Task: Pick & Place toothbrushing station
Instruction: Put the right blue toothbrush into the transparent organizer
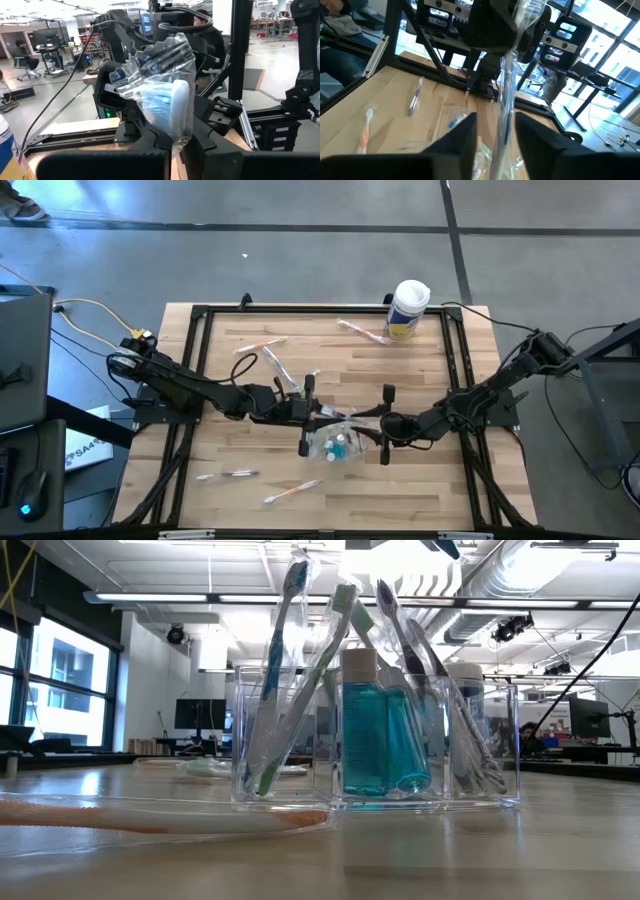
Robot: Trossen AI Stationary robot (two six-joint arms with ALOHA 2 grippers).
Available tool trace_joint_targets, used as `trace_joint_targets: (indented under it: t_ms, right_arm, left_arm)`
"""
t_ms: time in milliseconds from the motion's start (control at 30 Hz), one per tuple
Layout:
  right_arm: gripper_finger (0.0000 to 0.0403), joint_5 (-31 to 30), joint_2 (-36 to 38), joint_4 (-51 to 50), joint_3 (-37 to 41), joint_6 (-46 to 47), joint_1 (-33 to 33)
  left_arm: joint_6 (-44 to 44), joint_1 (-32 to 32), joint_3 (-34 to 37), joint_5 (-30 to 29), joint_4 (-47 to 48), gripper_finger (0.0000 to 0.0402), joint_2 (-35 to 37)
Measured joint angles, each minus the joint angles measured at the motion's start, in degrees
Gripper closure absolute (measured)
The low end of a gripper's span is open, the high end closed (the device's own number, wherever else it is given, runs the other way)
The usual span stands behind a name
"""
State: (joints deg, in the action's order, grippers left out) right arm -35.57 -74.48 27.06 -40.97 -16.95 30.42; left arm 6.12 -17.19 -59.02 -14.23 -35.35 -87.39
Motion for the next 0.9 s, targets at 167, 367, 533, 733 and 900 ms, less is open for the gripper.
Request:
trace_joint_targets:
  t_ms: [167, 367, 533, 733, 900]
  right_arm:
    - [0.0194, -2.72, 0.44, 0.14, 0.0, 0.04, 1.02]
    - [0.0117, -17.65, 0.8, 0.02, 0.02, -1.24, 5.52]
    - [0.0101, -24.21, 0.95, 0.11, 0.02, -2.81, 8.21]
    - [0.0104, -27.39, 0.96, -0.33, 0.02, -2.58, 10.57]
    - [0.0104, -27.57, 0.96, -0.73, 0.02, -1.94, 11.01]
  left_arm:
    - [-0.37, -0.02, 0.0, 0.19, 1.35, 0.0391, 0.0]
    - [-6.53, -2.44, -0.5, 2.63, 6.58, 0.0391, 1.06]
    - [-6.49, -6.98, -2.27, 3.07, 10.78, 0.0391, 3.81]
    - [-14.12, -11.81, -6.24, -3.57, 28.86, 0.0391, 6.25]
    - [-18.71, -13.68, -7.14, -11.49, 35.35, 0.0391, 6.23]
